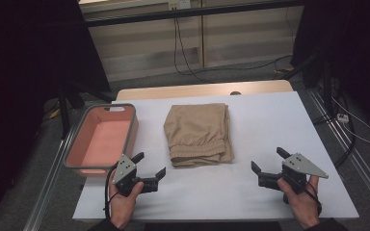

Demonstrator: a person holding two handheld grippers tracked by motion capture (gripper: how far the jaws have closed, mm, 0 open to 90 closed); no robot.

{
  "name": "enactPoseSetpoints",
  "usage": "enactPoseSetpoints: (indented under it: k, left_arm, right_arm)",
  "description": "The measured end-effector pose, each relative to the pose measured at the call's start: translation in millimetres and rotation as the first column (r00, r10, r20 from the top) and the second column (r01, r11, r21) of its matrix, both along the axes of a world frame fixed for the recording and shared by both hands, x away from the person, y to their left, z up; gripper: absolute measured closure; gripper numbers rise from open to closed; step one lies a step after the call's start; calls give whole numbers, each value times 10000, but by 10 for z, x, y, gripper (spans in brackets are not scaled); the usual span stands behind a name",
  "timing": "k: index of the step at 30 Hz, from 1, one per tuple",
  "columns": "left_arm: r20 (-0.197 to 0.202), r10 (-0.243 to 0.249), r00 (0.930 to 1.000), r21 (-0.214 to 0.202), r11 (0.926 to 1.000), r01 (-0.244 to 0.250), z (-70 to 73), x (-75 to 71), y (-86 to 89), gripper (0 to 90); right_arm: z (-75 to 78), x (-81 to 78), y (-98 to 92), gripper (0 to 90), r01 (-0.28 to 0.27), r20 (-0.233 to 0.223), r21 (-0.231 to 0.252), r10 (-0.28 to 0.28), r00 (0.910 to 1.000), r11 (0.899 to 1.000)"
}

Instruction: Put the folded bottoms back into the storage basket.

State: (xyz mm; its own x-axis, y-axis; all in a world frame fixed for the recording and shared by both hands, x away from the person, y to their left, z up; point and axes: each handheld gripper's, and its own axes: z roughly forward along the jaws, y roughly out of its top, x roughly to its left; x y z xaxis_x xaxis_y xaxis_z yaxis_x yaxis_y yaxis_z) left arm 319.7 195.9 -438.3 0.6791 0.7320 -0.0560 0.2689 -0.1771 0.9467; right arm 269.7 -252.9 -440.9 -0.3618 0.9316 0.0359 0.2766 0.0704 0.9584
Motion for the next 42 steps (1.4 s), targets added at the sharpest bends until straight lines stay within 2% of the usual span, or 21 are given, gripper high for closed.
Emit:
enactPoseSetpoints:
  k: [3,4,7,10,13,20,23,28,31,38,42]
  left_arm:
    - [-24,44,10000,18,10000,-44,-3,-5,2,29]
    - [-62,62,10000,-15,10000,-62,0,-12,9,29]
    - [-176,-19,9998,-252,9997,14,-1,-19,35,29]
    - [-186,79,9998,-9,10000,-79,-8,-22,54,29]
    - [-257,171,9995,74,9998,-170,-16,-23,72,30]
    - [-304,341,9990,152,9993,-337,-23,-15,104,31]
    - [-411,277,9988,191,9995,-270,-39,-11,107,31]
    - [-492,397,9980,77,9992,-394,-42,-17,152,32]
    - [-554,422,9976,46,9991,-420,-50,-10,155,40]
    - [-519,268,9983,189,9995,-259,-56,2,117,38]
    - [-696,87,9975,176,9998,-75,-65,8,95,38]
  right_arm:
    - [-4,12,5,6,-71,0,13,71,10000,10000]
    - [-4,21,9,6,-253,-54,140,254,9997,9996]
    - [-10,39,26,6,-543,-153,162,545,9984,9984]
    - [-15,44,46,7,-1010,-335,71,1012,9943,9949]
    - [-13,52,86,8,-1096,-215,18,1096,9937,9940]
    - [-16,118,249,24,-1453,-513,-258,1438,9883,9891]
    - [-13,138,329,30,-1836,-639,-474,1805,9815,9819]
    - [-24,198,475,32,-2174,-779,-448,2135,9738,9751]
    - [-15,228,569,38,-2522,-755,-537,2479,9658,9662]
    - [14,272,713,66,-2857,-1133,-796,2761,9544,9550]
    - [32,308,787,71,-3322,-1584,-953,3152,9357,9384]
